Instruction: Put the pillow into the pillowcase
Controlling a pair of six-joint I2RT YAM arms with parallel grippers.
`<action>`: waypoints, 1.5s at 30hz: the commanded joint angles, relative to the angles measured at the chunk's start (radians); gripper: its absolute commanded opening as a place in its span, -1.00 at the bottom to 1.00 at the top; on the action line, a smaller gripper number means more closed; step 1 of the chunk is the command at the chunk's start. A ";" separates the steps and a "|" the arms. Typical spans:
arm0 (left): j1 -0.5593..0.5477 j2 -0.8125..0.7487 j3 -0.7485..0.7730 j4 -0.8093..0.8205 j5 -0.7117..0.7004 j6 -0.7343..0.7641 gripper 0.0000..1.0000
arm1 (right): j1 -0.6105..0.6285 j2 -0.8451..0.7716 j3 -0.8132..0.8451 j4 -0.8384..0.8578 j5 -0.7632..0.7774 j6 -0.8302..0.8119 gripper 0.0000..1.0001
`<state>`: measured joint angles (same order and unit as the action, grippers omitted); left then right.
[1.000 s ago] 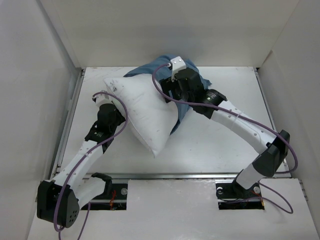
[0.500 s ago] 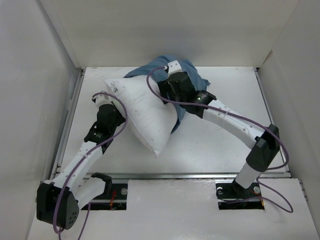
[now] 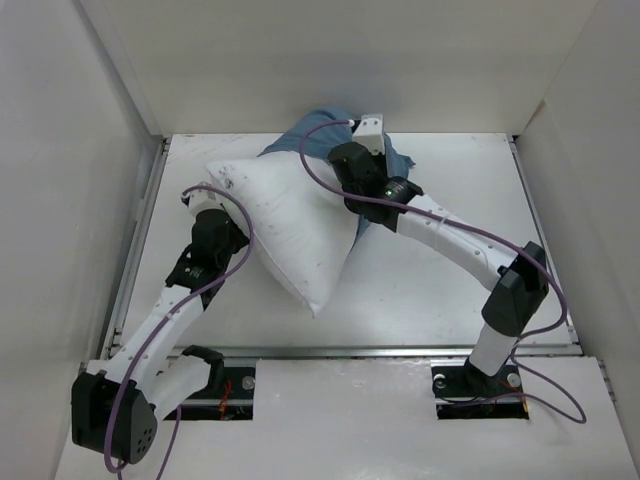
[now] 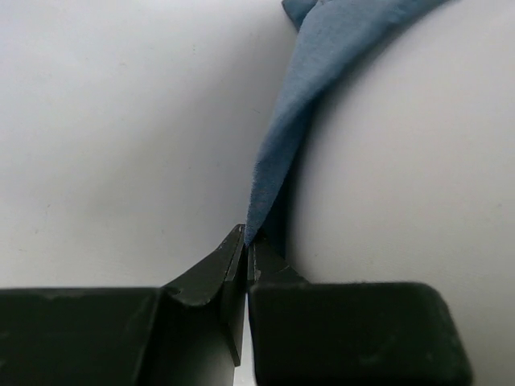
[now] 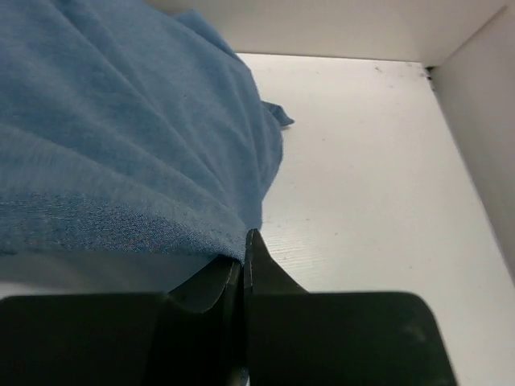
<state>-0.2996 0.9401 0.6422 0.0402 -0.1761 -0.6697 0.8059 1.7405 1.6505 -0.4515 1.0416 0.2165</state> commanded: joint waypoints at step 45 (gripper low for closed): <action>0.045 0.486 1.571 -0.318 0.271 0.351 -1.00 | -0.361 -0.487 0.200 0.195 -1.554 -0.169 -1.00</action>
<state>-0.2695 1.4174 2.1052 -0.4114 0.2340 -0.3546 0.4168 1.4860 1.9408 -0.5117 -0.2756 0.0391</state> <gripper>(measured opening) 0.007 0.013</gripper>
